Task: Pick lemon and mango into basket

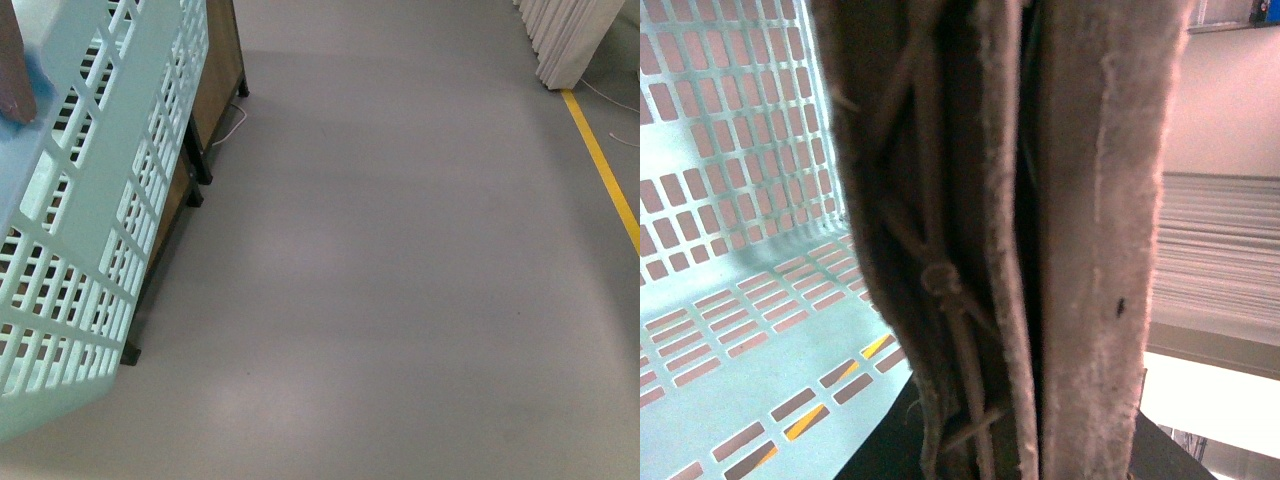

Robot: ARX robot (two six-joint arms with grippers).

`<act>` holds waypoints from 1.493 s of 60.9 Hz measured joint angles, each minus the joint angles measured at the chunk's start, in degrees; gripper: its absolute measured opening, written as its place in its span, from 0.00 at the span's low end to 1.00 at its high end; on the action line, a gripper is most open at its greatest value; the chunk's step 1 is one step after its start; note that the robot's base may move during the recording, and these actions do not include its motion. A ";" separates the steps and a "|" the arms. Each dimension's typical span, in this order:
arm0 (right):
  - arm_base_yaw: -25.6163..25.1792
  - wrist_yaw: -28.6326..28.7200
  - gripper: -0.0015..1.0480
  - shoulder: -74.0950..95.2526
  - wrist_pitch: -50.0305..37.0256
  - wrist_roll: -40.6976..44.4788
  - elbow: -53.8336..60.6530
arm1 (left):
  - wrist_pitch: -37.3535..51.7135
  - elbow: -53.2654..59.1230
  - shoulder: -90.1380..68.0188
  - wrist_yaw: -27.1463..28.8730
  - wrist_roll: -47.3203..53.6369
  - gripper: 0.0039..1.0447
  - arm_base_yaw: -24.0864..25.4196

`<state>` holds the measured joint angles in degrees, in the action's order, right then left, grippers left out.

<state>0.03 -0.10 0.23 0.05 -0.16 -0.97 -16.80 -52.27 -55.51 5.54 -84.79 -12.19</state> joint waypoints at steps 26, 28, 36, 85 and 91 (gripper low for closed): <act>0.00 -0.17 0.92 0.00 0.00 0.00 0.00 | 0.00 0.00 0.00 -1.70 -0.59 0.17 -0.48; 0.00 -0.07 0.92 0.00 0.00 0.00 0.00 | 0.00 0.00 -0.02 -1.64 -0.70 0.17 -0.48; 0.00 -0.07 0.92 0.00 0.00 0.00 0.00 | 0.00 0.00 0.09 0.04 -0.26 0.17 -0.24; 0.00 0.07 0.92 -0.07 0.02 -0.02 0.00 | -0.07 -0.07 0.00 -0.02 0.04 0.17 -0.11; 0.00 0.04 0.92 -0.04 0.02 0.00 -0.02 | -0.07 -0.07 0.00 -0.09 0.07 0.17 -0.13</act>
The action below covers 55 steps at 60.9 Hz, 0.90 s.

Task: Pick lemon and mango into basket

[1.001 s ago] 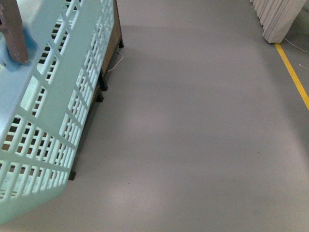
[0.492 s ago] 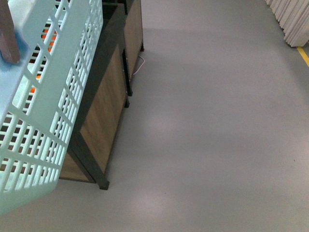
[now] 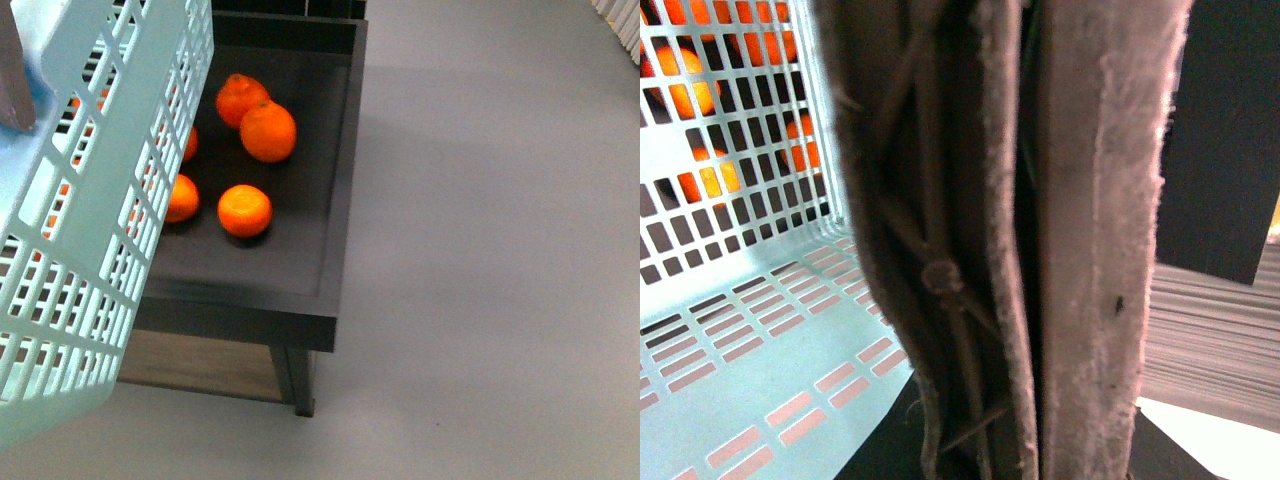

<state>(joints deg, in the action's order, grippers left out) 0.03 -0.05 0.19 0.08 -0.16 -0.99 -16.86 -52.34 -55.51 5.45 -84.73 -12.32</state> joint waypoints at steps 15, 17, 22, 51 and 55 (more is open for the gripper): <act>0.00 0.02 0.92 -0.02 0.00 0.00 0.00 | 0.00 -0.02 0.00 0.00 0.00 0.17 0.02; 0.02 -0.11 0.92 -0.02 0.00 0.00 0.00 | 0.00 -0.02 0.00 0.04 0.00 0.17 0.02; 0.00 -0.11 0.92 -0.02 0.00 0.02 0.00 | 0.00 -0.02 0.02 0.07 0.02 0.17 0.02; 0.00 0.07 0.92 -0.02 0.00 0.00 0.00 | 0.00 -0.02 0.02 0.09 0.04 0.17 0.04; 0.00 0.09 0.92 0.02 0.02 0.00 0.00 | 0.00 -0.04 0.02 0.09 0.02 0.17 0.04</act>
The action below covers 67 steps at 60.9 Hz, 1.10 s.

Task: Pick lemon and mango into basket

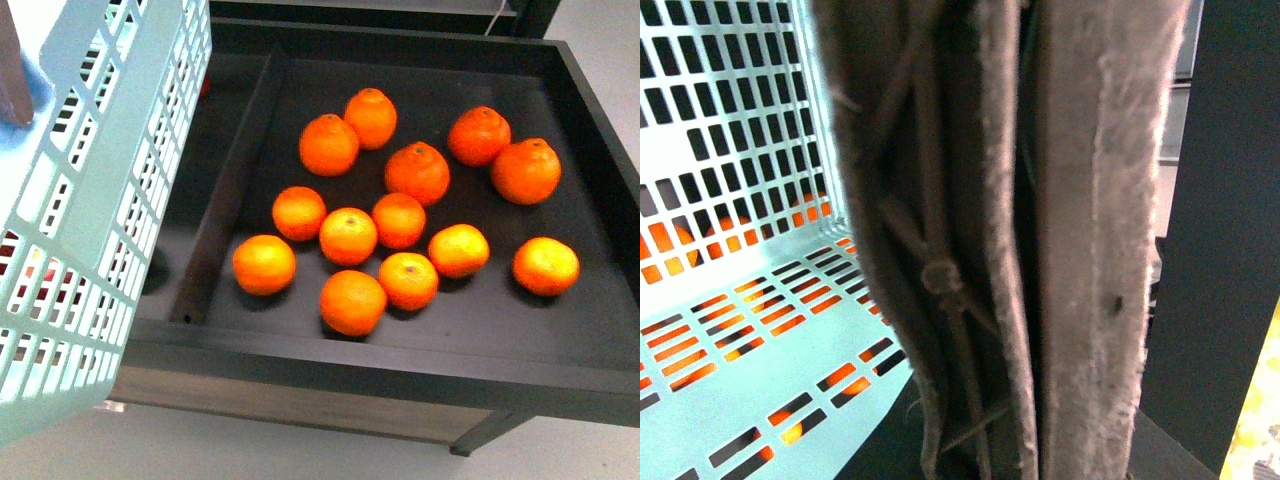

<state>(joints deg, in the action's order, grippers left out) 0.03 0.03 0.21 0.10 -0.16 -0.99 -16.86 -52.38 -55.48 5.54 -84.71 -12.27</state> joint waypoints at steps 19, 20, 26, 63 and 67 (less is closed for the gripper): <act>0.00 -0.15 0.92 -0.02 -0.02 0.00 0.00 | 0.00 0.00 -0.02 -0.02 0.00 0.17 0.00; 0.02 -0.17 0.92 -0.04 -0.02 0.00 0.00 | 0.00 0.00 -0.02 -0.02 0.02 0.17 0.00; 0.00 -0.11 0.92 -0.02 -0.02 0.00 0.00 | 0.00 0.00 0.00 -0.02 -0.02 0.17 0.00; 0.02 -0.11 0.92 -0.02 -0.02 0.02 0.02 | 0.00 0.00 -0.02 0.20 0.04 0.17 0.00; 0.00 -0.13 0.92 -0.02 -0.02 0.00 0.00 | 0.00 0.00 -0.04 -0.17 -0.02 0.17 0.00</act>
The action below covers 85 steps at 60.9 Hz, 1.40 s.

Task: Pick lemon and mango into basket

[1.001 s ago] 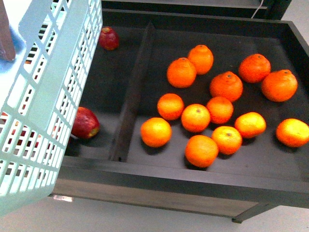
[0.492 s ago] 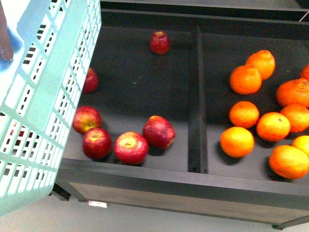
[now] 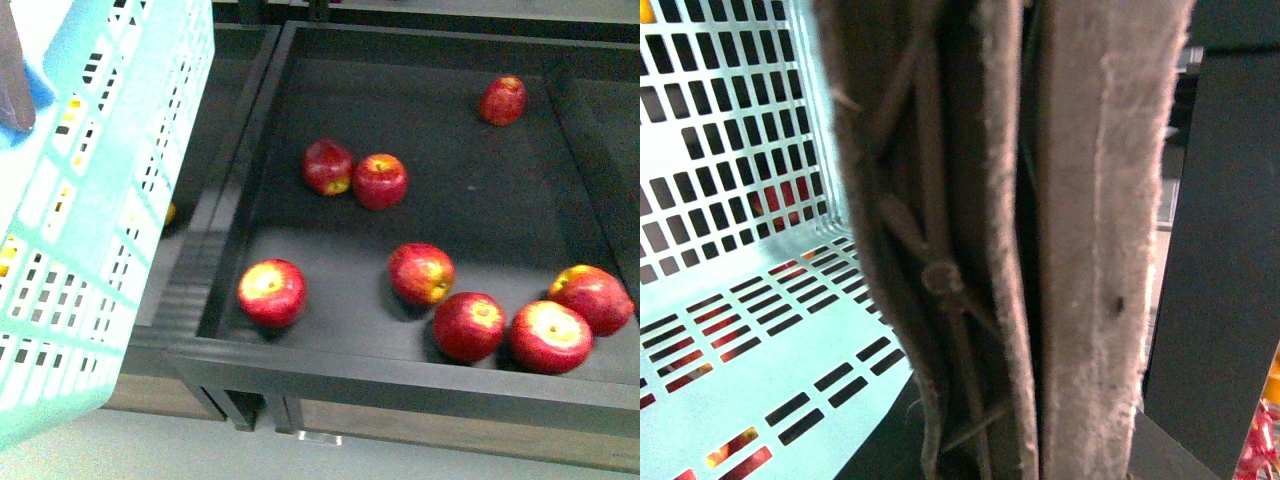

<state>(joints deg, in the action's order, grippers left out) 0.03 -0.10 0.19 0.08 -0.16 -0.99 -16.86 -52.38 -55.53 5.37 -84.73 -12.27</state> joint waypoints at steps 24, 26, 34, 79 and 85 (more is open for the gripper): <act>0.00 0.02 0.92 -0.07 0.00 -0.02 0.00 | 0.00 -0.02 0.09 -0.07 0.02 0.17 0.00; 0.02 -0.04 0.92 0.00 0.00 0.02 0.00 | 0.00 -0.02 0.07 -0.22 0.02 0.17 0.00; 0.00 -0.11 0.92 0.02 0.00 0.02 0.02 | 0.02 -0.02 0.07 0.00 0.02 0.17 0.00; 0.00 0.13 0.92 0.00 -0.02 0.00 0.00 | 0.00 -0.02 0.07 0.20 0.04 0.17 0.00; -0.04 0.09 0.92 -0.04 0.00 0.00 0.00 | 0.00 -0.02 0.07 0.26 0.00 0.17 0.07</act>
<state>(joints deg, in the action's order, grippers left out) -0.01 -0.01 0.14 0.08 -0.16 -0.99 -16.86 -52.40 -55.46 5.63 -84.73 -12.21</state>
